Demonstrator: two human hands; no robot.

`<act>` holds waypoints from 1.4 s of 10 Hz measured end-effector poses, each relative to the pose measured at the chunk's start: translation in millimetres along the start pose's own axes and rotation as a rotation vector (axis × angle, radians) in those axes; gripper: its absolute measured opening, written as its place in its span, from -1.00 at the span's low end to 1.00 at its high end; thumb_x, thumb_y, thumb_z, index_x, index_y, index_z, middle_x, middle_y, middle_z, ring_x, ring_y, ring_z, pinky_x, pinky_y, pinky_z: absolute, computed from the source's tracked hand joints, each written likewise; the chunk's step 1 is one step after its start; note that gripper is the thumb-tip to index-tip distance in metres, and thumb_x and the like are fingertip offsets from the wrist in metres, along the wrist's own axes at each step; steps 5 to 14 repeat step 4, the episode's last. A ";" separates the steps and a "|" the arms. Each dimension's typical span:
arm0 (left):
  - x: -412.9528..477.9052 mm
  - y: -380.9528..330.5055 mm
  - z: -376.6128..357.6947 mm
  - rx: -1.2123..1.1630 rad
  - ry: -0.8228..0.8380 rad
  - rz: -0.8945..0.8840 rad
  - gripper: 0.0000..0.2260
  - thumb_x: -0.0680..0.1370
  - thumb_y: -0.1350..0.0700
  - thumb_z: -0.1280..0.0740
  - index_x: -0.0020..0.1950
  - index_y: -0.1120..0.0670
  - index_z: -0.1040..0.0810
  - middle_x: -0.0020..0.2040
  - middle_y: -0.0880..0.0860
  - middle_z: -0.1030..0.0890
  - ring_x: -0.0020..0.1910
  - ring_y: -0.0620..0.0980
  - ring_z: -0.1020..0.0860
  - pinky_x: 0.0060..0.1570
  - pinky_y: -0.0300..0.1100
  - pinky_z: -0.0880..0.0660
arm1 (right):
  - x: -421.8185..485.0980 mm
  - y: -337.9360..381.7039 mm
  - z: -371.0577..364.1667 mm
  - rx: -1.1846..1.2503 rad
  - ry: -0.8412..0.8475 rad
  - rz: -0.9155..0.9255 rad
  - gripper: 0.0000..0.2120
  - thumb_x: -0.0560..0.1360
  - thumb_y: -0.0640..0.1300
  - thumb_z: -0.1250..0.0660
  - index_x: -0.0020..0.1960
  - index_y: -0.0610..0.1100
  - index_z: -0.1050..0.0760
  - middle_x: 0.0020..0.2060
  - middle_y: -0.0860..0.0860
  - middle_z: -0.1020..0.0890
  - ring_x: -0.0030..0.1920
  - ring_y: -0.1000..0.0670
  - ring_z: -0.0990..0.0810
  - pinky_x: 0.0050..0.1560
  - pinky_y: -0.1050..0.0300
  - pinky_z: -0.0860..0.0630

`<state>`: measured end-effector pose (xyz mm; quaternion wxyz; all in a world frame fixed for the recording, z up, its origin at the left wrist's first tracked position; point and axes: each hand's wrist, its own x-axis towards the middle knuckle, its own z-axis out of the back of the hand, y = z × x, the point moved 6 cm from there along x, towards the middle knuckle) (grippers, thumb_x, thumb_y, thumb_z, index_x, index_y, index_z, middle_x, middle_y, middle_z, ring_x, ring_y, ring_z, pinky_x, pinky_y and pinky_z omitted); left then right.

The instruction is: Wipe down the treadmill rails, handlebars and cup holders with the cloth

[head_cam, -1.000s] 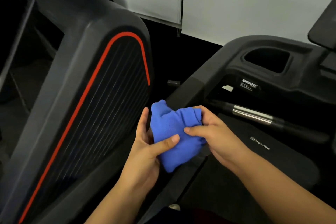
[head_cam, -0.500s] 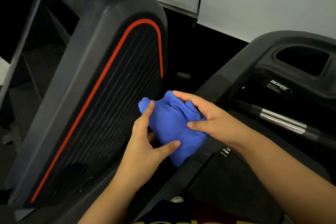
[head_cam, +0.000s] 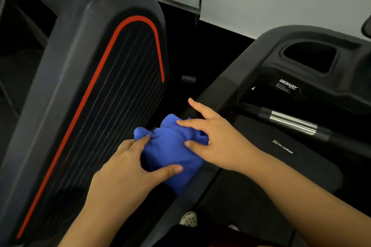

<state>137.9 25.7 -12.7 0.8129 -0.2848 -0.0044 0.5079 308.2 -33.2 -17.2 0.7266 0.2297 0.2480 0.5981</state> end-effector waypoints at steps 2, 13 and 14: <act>7.7 9.2 8.0 0.027 0.085 0.007 -0.08 -0.02 -0.55 -0.13 0.33 -0.34 -0.30 0.06 -0.16 -0.29 -0.06 -0.20 -0.45 0.03 -0.15 -0.47 | -15.2 2.5 2.4 -0.016 -0.028 0.002 -0.48 0.50 -0.01 -0.34 0.42 0.15 -0.29 0.52 0.19 0.03 0.49 0.15 0.00 0.30 0.41 -0.05; 13.7 11.1 19.8 0.062 0.122 -0.030 0.02 0.01 -0.64 -0.07 0.43 -0.28 -0.16 0.13 -0.14 -0.34 0.01 -0.14 -0.42 0.04 -0.14 -0.41 | -35.0 -1.6 20.1 0.275 -0.079 -0.052 -0.58 0.46 -0.04 -0.40 0.28 0.20 -0.44 0.38 0.19 -0.32 0.34 0.28 -0.31 0.29 0.15 -0.42; 13.7 11.1 19.8 0.062 0.122 -0.030 0.02 0.01 -0.64 -0.07 0.43 -0.28 -0.16 0.13 -0.14 -0.34 0.01 -0.14 -0.42 0.04 -0.14 -0.41 | -35.0 -1.6 20.1 0.275 -0.079 -0.052 -0.58 0.46 -0.04 -0.40 0.28 0.20 -0.44 0.38 0.19 -0.32 0.34 0.28 -0.31 0.29 0.15 -0.42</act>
